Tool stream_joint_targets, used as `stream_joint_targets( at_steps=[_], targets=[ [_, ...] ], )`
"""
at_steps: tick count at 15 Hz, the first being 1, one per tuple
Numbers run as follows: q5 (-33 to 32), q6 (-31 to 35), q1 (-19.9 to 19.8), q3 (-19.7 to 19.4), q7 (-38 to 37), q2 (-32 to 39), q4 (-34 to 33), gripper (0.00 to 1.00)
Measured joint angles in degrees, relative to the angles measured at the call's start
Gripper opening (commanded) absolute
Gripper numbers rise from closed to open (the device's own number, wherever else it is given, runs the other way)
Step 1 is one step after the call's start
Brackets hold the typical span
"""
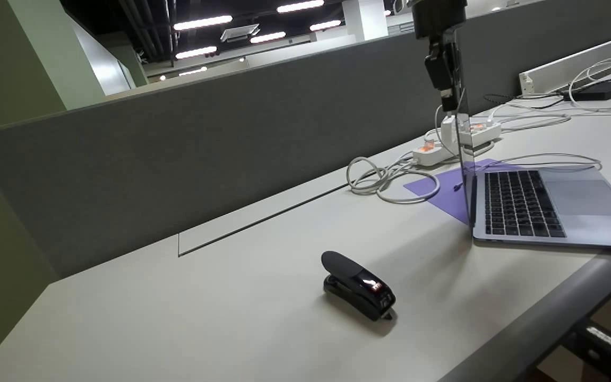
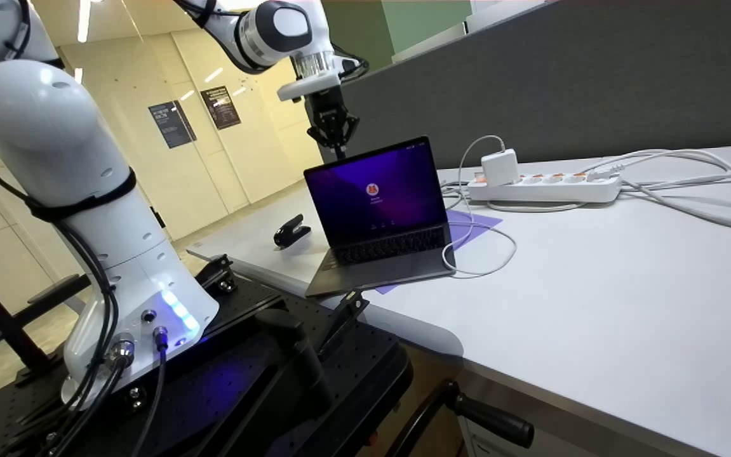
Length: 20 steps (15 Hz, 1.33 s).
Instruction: Close the laptop
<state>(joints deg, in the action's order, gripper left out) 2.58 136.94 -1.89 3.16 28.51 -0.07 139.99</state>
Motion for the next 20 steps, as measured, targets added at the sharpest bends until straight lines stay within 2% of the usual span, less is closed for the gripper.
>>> stream_joint_targets(
  at_steps=[6, 10, 12, 17, 20],
  targets=[
    [2.1, -10.0, 0.0, -1.9, -0.2, -6.5, 3.4, 0.00],
    [1.9, -12.6, 0.0, -3.7, 0.1, -8.7, 5.4, 0.00],
    [0.1, -11.0, 0.0, -4.0, 0.3, -8.9, 5.8, 0.00],
    [-10.2, -2.3, 0.3, -3.7, 0.3, -9.0, 5.8, 0.01],
    [-12.7, 0.2, 1.0, -3.4, 0.1, -9.0, 5.8, 0.01]
  ],
)
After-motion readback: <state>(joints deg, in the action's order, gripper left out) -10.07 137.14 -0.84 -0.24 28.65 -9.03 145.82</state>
